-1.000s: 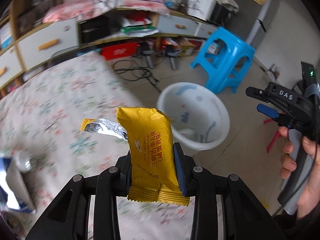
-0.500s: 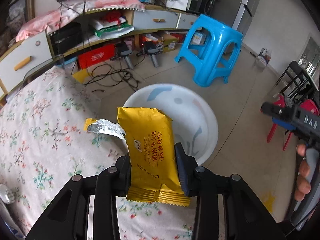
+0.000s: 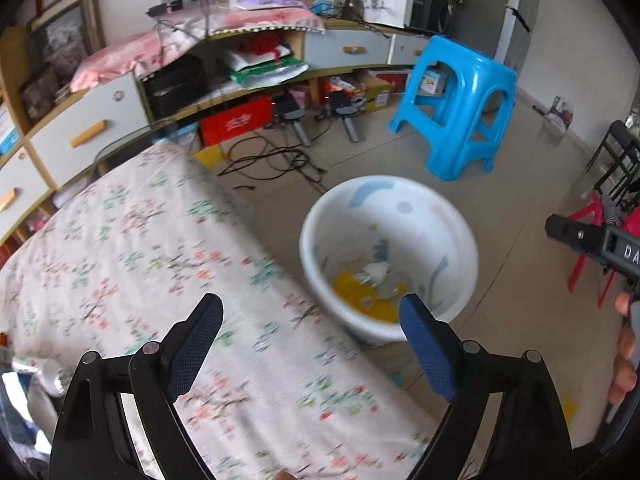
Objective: Collect trash
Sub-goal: 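Carry both items to the white bin and open both tools to drop them, then grasp the green sponge with the left tool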
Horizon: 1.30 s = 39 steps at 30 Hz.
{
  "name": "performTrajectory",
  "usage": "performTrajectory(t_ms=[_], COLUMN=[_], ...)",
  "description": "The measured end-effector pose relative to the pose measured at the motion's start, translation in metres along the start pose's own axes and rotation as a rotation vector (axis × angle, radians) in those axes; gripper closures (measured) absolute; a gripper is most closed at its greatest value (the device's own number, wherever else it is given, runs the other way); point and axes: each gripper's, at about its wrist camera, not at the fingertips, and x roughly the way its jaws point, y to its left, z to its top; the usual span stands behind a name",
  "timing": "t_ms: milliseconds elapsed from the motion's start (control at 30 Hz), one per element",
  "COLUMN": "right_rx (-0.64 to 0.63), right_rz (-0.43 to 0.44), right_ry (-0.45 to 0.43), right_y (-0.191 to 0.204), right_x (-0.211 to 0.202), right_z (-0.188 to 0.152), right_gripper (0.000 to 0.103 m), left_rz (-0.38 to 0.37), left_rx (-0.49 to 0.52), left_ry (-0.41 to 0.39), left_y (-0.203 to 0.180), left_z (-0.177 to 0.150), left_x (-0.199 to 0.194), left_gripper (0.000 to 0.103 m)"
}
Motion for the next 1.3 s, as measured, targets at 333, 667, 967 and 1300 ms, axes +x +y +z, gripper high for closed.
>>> performTrajectory(t_ms=[333, 667, 967, 1300], right_rx=[-0.057, -0.154, -0.237, -0.351], right_rz=[0.019, 0.081, 0.14, 0.155], right_ry=[0.005, 0.038, 0.1, 0.158], right_y=[0.023, 0.07, 0.117, 0.158], right_x=[-0.006, -0.011, -0.007, 0.002], right_z=[-0.008, -0.027, -0.056, -0.088], right_gripper=[0.027, 0.023, 0.022, 0.022], left_rz=[0.045, 0.123, 0.118, -0.064], left_rx=[-0.09, -0.208, -0.299, -0.046], left_ry=[0.011, 0.048, 0.073, 0.132], left_y=[0.061, 0.134, 0.186, 0.183], left_z=[-0.034, -0.092, -0.15, -0.176], left_x=[-0.046, -0.091, -0.114, -0.108], left_gripper=[0.012, 0.012, 0.012, 0.012])
